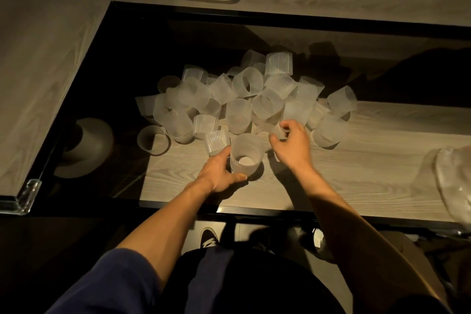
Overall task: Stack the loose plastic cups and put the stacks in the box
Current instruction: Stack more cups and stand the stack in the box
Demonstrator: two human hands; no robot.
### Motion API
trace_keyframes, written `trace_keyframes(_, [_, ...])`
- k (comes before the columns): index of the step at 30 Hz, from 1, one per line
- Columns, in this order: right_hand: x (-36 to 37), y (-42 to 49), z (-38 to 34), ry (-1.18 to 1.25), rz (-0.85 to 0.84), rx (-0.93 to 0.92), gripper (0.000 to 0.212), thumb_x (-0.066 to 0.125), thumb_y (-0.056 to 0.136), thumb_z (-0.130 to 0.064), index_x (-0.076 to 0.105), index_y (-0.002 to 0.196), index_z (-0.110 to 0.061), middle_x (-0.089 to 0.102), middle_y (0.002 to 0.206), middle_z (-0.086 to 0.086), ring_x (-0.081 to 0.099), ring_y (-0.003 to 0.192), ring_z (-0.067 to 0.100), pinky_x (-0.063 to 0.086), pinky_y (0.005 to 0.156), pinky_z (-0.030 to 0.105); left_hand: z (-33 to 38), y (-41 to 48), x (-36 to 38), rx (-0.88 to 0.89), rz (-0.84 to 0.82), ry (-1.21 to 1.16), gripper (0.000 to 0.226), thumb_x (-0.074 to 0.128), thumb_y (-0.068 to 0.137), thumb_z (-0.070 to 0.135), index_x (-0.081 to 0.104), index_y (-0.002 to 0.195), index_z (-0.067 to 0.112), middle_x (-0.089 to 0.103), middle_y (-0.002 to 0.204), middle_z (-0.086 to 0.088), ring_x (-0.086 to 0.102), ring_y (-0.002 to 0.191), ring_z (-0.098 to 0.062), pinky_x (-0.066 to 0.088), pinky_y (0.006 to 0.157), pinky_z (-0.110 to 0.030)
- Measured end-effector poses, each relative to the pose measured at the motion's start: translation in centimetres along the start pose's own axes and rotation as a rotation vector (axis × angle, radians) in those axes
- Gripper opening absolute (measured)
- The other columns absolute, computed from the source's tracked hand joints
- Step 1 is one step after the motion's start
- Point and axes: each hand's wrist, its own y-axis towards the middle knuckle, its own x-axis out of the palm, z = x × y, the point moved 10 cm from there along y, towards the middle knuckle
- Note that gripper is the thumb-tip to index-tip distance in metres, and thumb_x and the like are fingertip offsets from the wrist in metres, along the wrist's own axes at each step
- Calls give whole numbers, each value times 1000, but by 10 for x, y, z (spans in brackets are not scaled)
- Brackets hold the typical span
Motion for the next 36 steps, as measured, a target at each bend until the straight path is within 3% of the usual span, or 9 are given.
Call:
trace_keyframes(3, [25, 8, 21, -143, -140, 30, 70, 83, 81, -38, 50, 140, -18, 54, 139, 8, 55, 125, 27, 49, 103, 42, 1, 1, 0, 4, 1, -6, 86, 90, 70, 30, 44, 143, 32, 59, 136, 2, 54, 127, -22, 45, 109, -49])
trace_keyframes(8, [50, 16, 26, -222, -192, 74, 86, 86, 72, -50, 44, 142, -22, 53, 141, 7, 55, 127, 32, 51, 101, 51, 1, 1, -1, -8, -6, -3, 85, 89, 71, 28, 44, 144, 31, 59, 135, 2, 54, 126, -21, 46, 108, -50])
trace_keyframes(12, [53, 19, 29, -269, -166, 91, 75, 84, 79, -41, 46, 141, -22, 57, 138, 7, 57, 126, 32, 52, 101, 50, 3, 1, -1, -5, -5, 1, 85, 89, 71, 29, 44, 143, 31, 61, 133, 2, 56, 124, -21, 47, 108, -48])
trace_keyframes(15, [44, 17, 31, -134, -118, 120, 66, 83, 78, -43, 53, 133, -22, 61, 131, 4, 60, 120, 29, 53, 98, 46, 4, 1, -1, 0, -10, -6, 85, 90, 71, 28, 44, 142, 31, 62, 131, 3, 57, 123, -20, 47, 108, -47])
trace_keyframes(19, [32, -1, 33, 89, -85, 217, 78, 83, 80, -40, 45, 145, -20, 46, 144, 7, 51, 129, 26, 44, 105, 37, 5, 2, 0, 12, -10, -27, 84, 89, 72, 25, 45, 143, 30, 62, 132, 3, 56, 125, -20, 46, 109, -48])
trace_keyframes(25, [-6, -28, 33, 242, 35, 268, 71, 82, 82, -34, 49, 143, -22, 43, 142, 4, 49, 126, 21, 38, 96, 24, 5, 2, 0, 19, -10, -24, 84, 89, 72, 25, 45, 143, 30, 59, 136, 2, 53, 129, -22, 43, 111, -50])
trace_keyframes(30, [-49, -42, -14, 358, 160, 22, 71, 79, 87, -36, 45, 147, -22, 38, 135, -9, 41, 126, 6, 39, 99, 16, 4, 3, 1, 26, -7, -4, 86, 90, 72, 27, 44, 145, 26, 57, 139, 0, 51, 130, -23, 42, 112, -48])
trace_keyframes(34, [-38, -58, -61, 178, 34, -300, 78, 82, 82, -39, 46, 147, -17, 44, 135, -6, 44, 121, 3, 39, 99, 10, 7, 4, 2, 43, -6, 16, 83, 88, 73, 25, 45, 144, 25, 59, 137, -1, 53, 128, -22, 44, 111, -47])
trace_keyframes(36, [-21, -65, -73, 80, -63, -413, 79, 82, 81, -41, 45, 147, -17, 47, 135, -7, 42, 123, 3, 37, 102, 17, 7, 3, 2, 43, -1, 7, 82, 88, 73, 22, 45, 143, 26, 60, 136, 0, 54, 127, -21, 44, 110, -47])
